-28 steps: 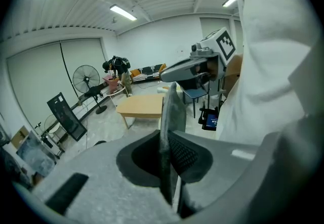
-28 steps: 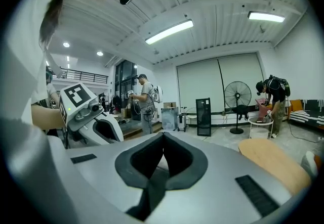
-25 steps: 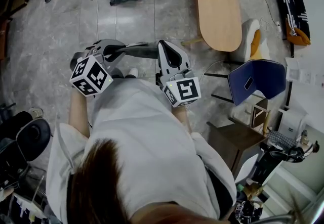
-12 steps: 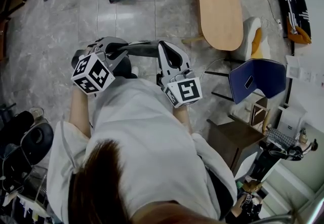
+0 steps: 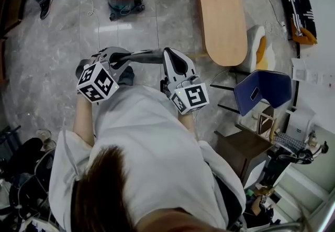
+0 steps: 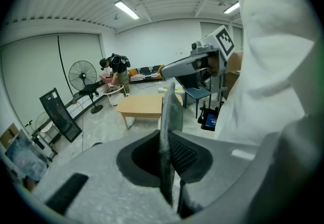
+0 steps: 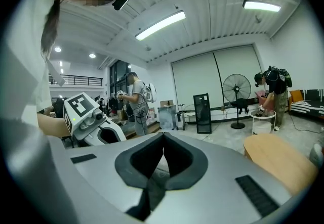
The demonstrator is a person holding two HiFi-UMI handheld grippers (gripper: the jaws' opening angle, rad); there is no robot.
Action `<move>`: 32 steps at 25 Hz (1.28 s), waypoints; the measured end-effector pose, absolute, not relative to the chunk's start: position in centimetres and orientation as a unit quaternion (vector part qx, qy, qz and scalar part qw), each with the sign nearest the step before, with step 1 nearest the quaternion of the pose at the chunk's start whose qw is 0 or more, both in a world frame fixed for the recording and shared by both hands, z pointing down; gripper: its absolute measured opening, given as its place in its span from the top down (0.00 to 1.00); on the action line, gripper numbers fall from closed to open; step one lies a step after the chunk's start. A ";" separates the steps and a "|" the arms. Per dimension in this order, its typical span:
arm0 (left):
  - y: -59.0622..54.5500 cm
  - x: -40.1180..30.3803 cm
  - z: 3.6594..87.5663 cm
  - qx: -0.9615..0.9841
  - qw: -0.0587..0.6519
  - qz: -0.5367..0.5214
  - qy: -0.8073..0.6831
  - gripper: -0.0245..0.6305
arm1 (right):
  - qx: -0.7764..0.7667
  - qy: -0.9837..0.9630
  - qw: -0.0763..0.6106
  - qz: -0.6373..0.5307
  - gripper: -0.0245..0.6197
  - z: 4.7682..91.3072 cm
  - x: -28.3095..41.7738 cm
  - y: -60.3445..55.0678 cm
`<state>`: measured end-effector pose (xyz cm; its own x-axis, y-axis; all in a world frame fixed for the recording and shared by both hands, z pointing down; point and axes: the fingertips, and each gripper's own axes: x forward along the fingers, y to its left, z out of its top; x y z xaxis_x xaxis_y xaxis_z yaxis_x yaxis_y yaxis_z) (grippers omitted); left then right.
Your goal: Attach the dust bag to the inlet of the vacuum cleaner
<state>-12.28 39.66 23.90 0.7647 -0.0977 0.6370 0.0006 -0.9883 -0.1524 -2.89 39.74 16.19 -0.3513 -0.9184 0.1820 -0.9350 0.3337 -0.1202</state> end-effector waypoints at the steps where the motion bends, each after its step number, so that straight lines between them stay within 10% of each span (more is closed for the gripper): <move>1: 38.7 -12.5 23.8 -0.936 0.072 -0.342 0.025 0.91 | 0.571 -0.814 0.041 0.101 0.96 15.9 -2.9 38.7; 32: 18.1 -9.3 26.5 -0.924 0.015 -0.372 0.082 0.90 | 0.529 -0.838 0.045 0.123 0.96 17.4 3.2 15.7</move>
<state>-9.29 18.06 26.48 0.7094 -0.1628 0.6857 -0.1401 -0.9861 -0.0892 3.22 15.71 17.36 -0.4355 -0.8765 0.2051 -0.8985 0.4092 -0.1592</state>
